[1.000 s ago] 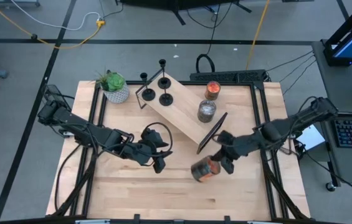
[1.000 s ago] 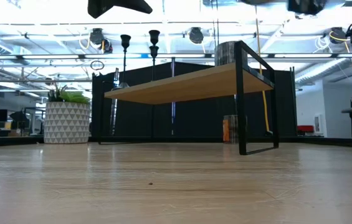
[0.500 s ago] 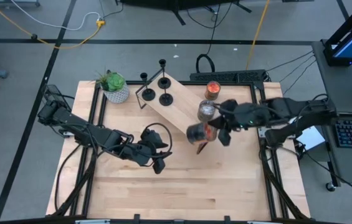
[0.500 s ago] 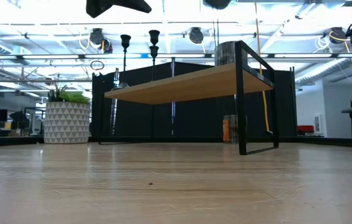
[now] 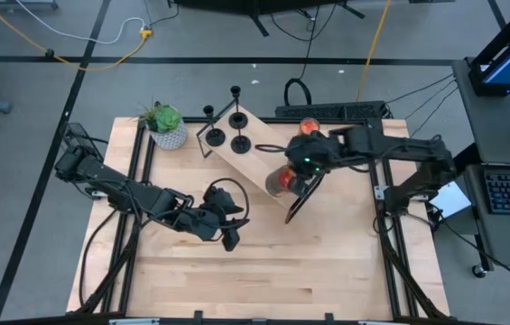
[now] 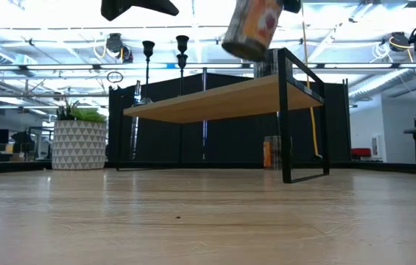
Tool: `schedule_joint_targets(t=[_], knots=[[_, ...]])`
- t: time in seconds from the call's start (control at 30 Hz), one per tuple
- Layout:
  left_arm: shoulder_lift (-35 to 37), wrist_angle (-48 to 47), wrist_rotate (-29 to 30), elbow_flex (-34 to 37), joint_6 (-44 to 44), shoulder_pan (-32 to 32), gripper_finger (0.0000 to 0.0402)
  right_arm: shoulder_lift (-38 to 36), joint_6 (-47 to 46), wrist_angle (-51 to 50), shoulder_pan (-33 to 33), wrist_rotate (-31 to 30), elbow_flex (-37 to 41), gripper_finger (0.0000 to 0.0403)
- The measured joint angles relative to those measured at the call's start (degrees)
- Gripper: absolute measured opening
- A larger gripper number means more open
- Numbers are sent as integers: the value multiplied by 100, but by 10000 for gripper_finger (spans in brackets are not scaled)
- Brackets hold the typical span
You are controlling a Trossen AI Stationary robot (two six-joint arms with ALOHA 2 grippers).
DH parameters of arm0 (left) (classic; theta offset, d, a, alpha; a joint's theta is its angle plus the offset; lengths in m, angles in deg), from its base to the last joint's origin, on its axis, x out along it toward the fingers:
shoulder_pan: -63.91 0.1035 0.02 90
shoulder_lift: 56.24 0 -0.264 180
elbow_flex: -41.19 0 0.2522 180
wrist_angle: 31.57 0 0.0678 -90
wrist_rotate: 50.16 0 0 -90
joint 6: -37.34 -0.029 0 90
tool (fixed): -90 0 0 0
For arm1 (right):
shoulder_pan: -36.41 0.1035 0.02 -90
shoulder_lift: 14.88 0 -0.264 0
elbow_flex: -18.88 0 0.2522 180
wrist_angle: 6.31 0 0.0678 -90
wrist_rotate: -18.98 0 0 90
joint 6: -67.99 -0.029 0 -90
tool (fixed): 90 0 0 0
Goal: Pick & Place candle stick holders
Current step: Put the bottom orange scented candle on the shelf
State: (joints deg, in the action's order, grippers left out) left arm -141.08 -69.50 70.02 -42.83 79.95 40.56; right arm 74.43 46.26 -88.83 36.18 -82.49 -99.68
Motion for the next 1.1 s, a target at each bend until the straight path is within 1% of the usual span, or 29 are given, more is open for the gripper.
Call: schedule_joint_targets(t=[0.23, 0.3, 0.43, 0.53, 0.97, 1.1], knots=[[0, -9, 109, 0, -31, 0, 184, 450, 341, -304, -275, -11, -177, 0], [0, -9, 134, 0, -56, -4, 184, 528, 388, -411, -332, 132, -177, 0], [0, -9, 386, 0, -183, -55, 184, 707, 496, -528, -363, 149, -177, 0], [0, -11, 509, 0, -199, -79, 184, 742, 575, -547, -373, 231, -177, 0], [-2, -20, 500, 0, -227, -79, 184, 728, 721, -558, -393, 276, -175, 0], [-2, -20, 493, 0, -227, -79, 184, 728, 765, -332, -393, 278, -174, 10]])
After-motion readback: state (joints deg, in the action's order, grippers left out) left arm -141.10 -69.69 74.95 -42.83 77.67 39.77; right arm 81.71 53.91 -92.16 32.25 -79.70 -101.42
